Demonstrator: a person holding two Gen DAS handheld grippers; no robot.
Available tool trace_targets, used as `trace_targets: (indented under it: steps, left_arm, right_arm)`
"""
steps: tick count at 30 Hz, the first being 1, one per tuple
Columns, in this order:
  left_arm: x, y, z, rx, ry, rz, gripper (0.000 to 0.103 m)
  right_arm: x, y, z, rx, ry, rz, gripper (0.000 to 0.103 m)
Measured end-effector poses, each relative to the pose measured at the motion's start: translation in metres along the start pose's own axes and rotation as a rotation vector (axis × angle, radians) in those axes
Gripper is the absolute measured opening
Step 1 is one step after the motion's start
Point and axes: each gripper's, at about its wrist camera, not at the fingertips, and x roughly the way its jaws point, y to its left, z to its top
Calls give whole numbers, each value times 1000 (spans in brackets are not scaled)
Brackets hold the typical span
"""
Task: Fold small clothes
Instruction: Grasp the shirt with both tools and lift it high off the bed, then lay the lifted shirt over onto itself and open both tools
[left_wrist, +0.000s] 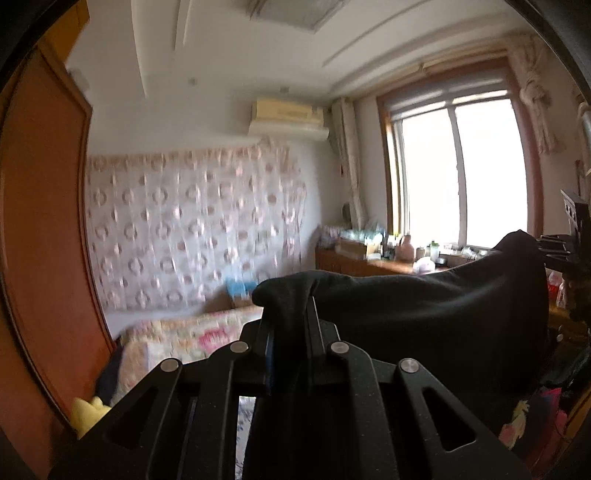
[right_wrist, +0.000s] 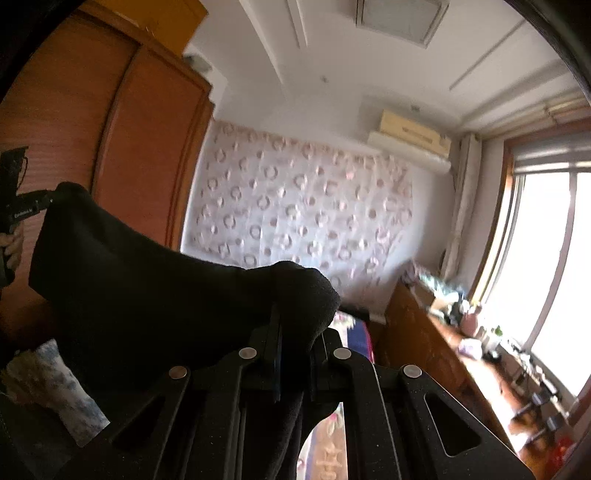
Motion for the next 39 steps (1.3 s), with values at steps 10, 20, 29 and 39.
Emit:
trace_targets:
  steps: [10,20,29,39]
  left_arm:
    - [172,15,-100,-52,227,45,13]
    - [241,13,-127,-49,353,74,13]
    - [284,14,-146,-59,439,68,17]
    - [264,4,-158,-87,523,33,58]
  right_arm:
    - [192,7,-91,103,168,1,10]
    - [317,-6,-73,128,301,-16,10]
    - [355,-11,-72,150,412,-9,10]
    - [344,-24,-71,231,463,5,34]
